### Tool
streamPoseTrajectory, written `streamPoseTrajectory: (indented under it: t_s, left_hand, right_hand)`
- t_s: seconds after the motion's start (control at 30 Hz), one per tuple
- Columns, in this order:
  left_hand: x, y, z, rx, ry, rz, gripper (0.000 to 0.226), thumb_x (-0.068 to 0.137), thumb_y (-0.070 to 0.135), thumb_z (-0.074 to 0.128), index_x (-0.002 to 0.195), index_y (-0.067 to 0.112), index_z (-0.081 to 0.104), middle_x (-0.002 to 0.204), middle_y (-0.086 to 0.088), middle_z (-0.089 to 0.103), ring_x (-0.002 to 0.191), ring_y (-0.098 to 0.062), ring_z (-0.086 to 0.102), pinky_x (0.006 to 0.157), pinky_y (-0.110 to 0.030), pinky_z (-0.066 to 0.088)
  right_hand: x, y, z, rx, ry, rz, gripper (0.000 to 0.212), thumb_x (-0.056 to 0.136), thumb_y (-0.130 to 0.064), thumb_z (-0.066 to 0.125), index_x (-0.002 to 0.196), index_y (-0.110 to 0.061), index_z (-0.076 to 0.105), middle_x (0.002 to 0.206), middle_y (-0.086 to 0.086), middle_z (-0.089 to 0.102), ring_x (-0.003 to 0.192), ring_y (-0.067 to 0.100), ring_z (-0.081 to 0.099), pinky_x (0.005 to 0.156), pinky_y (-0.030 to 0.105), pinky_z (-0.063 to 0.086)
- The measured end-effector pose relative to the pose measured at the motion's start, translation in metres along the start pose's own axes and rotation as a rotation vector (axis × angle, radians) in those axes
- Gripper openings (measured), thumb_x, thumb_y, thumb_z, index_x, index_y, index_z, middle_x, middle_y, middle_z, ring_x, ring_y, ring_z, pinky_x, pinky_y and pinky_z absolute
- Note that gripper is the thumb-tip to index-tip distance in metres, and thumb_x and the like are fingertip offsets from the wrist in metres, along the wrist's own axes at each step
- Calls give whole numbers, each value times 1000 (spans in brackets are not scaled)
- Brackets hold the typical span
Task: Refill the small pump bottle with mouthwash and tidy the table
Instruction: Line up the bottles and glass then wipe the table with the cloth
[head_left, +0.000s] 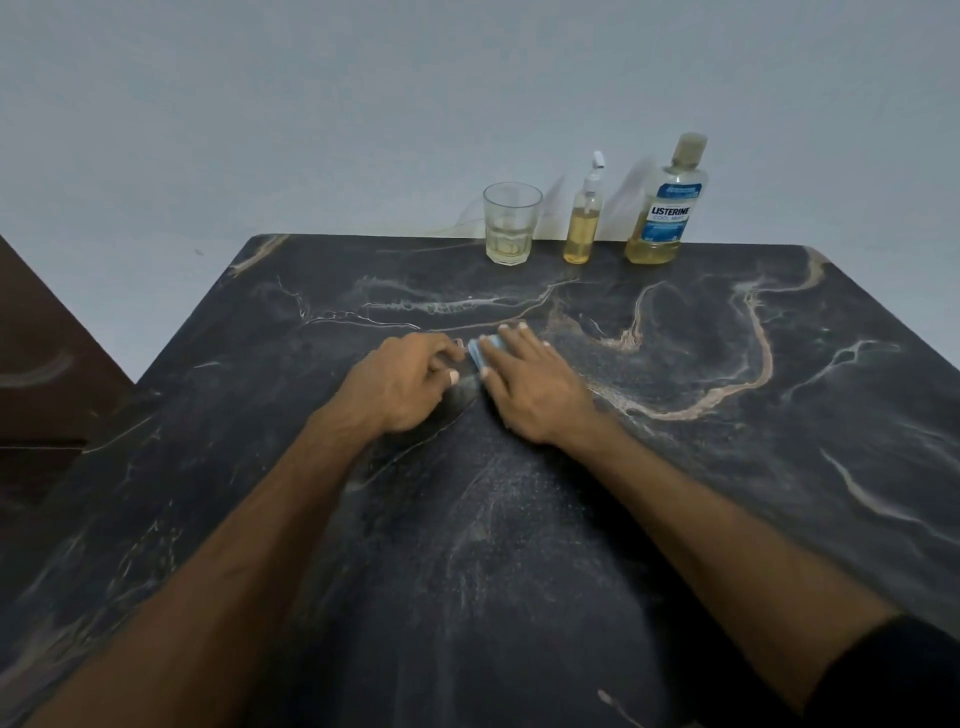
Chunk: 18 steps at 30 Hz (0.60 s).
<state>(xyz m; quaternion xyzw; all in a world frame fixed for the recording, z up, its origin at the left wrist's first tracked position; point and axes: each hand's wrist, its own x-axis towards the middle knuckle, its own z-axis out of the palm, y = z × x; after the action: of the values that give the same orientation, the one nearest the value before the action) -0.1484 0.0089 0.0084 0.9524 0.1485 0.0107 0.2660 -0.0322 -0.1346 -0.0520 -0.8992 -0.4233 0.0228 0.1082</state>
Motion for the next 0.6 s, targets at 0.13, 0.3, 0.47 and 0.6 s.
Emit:
streamPoseTrajectory:
  t_s: [0.13, 0.3, 0.47, 0.6]
  left_hand:
    - [5, -10, -5, -88, 40, 30, 22, 96, 20, 57, 118, 21, 62, 110, 3, 69, 95, -15, 64, 90, -33, 50]
    - [11, -18, -7, -93, 84, 69, 22, 97, 21, 56, 118, 20, 63, 117, 1, 66, 105, -14, 61, 95, -35, 49]
    - [15, -18, -6, -118, 140, 76, 22, 96, 19, 57, 117, 21, 63, 118, 3, 66, 103, -10, 59, 93, -30, 47]
    - [12, -20, -11, -102, 236, 40, 21, 97, 20, 55, 116, 22, 63, 118, 6, 66, 100, -9, 60, 94, -33, 48]
  right_hand:
    - [-48, 25, -9, 8, -14, -72, 57, 104, -48, 23, 156, -24, 25, 164, 6, 21, 153, 24, 13, 122, 43, 17]
    - [-26, 96, -31, -16, 74, 247, 53, 105, -40, 29, 153, -17, 33, 158, 15, 31, 146, 31, 27, 120, 47, 24]
    - [43, 74, -20, -47, 42, 317, 55, 105, -41, 20, 154, -17, 25, 162, 16, 22, 151, 35, 15, 122, 53, 15]
    - [68, 14, -2, -50, 4, 187, 55, 105, -43, 20, 154, -20, 23, 164, 14, 18, 152, 33, 10, 122, 51, 11]
